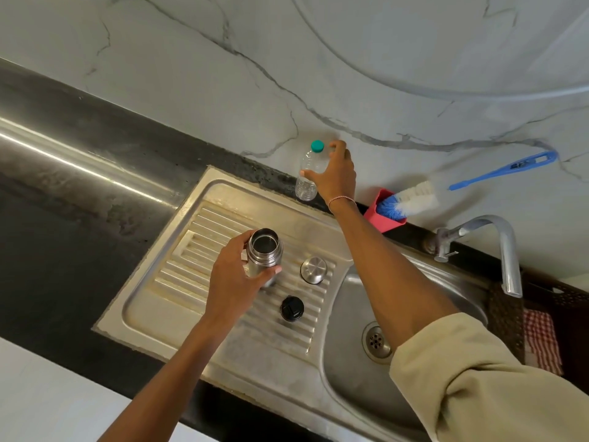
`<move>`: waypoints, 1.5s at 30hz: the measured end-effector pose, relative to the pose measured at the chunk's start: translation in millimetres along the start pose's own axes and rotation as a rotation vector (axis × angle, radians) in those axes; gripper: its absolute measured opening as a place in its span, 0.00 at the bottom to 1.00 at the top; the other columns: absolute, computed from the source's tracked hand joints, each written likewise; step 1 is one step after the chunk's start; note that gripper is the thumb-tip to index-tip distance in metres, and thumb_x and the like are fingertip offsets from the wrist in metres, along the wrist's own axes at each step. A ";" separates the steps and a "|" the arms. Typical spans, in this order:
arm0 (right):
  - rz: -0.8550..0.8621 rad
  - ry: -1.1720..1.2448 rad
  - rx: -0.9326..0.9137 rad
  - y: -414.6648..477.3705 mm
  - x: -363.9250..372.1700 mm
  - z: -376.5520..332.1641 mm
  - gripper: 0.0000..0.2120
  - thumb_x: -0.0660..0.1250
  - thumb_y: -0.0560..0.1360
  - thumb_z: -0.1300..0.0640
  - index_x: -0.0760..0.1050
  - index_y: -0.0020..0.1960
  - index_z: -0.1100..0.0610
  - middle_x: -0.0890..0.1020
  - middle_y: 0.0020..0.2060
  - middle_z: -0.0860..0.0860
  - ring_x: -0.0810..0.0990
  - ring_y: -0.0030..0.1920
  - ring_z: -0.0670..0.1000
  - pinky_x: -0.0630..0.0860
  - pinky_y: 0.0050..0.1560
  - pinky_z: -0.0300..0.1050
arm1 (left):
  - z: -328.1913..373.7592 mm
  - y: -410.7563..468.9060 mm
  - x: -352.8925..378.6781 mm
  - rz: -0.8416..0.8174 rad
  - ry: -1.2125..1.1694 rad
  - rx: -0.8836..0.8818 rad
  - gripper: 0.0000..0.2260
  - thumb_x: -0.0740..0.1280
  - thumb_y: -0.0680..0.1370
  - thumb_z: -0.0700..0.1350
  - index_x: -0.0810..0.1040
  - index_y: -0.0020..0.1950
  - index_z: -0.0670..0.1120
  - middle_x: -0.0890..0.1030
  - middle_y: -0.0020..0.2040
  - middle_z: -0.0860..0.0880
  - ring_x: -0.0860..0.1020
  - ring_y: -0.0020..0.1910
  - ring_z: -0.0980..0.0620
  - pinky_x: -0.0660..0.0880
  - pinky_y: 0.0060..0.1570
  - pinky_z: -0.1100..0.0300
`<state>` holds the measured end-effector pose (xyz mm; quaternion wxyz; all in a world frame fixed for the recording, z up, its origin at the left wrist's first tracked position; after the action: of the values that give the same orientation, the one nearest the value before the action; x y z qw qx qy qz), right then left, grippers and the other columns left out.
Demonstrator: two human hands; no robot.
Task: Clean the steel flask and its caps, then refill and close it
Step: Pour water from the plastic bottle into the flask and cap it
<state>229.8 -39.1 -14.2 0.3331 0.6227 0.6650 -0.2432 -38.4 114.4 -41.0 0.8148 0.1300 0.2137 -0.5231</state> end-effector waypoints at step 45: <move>-0.175 1.350 0.242 -276.1 -182.6 -3.2 0.17 0.66 0.79 0.51 0.80 0.63 0.59 0.83 0.59 0.63 0.83 0.58 0.65 0.81 0.59 0.59 | 123.8 -78.0 29.3 -0.118 -0.170 0.296 0.28 0.81 0.62 0.58 0.79 0.58 0.50 0.83 0.50 0.55 0.82 0.48 0.55 0.76 0.47 0.64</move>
<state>-43.5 -187.7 98.9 -0.2465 0.6144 0.7429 0.0993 -72.3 4.5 54.0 0.7698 0.1913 0.0720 -0.6047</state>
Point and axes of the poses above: each hand's wrist, its own y-axis towards the middle knuckle, its own x-axis out of the palm, z = x × y, the point moved 8 cm from there along y, towards the middle knuckle
